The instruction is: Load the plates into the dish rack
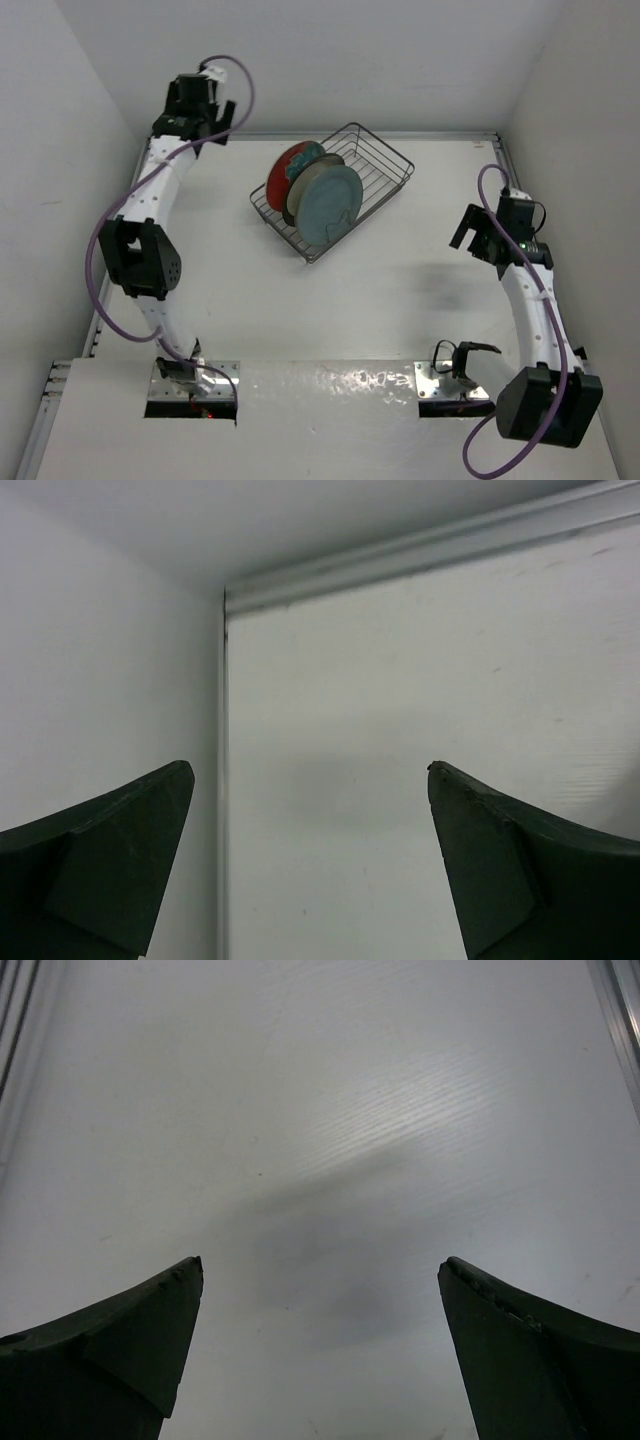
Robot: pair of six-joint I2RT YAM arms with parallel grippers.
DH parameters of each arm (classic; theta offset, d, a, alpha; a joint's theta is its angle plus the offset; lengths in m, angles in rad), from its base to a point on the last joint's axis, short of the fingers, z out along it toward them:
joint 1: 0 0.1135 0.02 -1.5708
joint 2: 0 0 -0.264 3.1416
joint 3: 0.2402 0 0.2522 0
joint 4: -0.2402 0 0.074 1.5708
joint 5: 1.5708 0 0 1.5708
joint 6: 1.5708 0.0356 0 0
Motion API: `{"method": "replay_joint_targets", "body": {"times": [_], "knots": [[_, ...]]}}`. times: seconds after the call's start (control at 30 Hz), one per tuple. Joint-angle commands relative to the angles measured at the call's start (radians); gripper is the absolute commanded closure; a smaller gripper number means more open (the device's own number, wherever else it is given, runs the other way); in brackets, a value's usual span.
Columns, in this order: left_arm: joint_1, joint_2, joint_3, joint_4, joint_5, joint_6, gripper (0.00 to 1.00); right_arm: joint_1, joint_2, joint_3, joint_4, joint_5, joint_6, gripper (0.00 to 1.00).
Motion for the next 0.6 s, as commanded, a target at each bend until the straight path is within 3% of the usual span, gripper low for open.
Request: {"method": "replay_joint_targets", "body": {"times": [0.0, 0.07, 0.17, 0.2, 0.57], "knots": [[0.131, -0.042, -0.078, -0.040, 0.087, -0.217, 0.00, -0.001, 0.003, 0.058, -0.042, 0.100, 0.075, 0.01], [0.216, -0.084, -0.149, -0.015, 0.188, -0.278, 0.00, -0.001, -0.009, 0.053, -0.042, 0.126, 0.080, 0.01], [0.241, -0.137, -0.283, 0.029, 0.224, -0.277, 0.00, -0.001, -0.040, 0.027, -0.022, 0.173, 0.124, 0.01], [0.241, -0.164, -0.376, 0.052, 0.228, -0.277, 0.00, -0.001, -0.064, 0.003, -0.005, 0.255, 0.188, 0.01], [0.241, -0.244, -0.528, 0.114, 0.284, -0.291, 0.00, -0.001, -0.083, -0.005, -0.005, 0.330, 0.234, 0.01]]}}
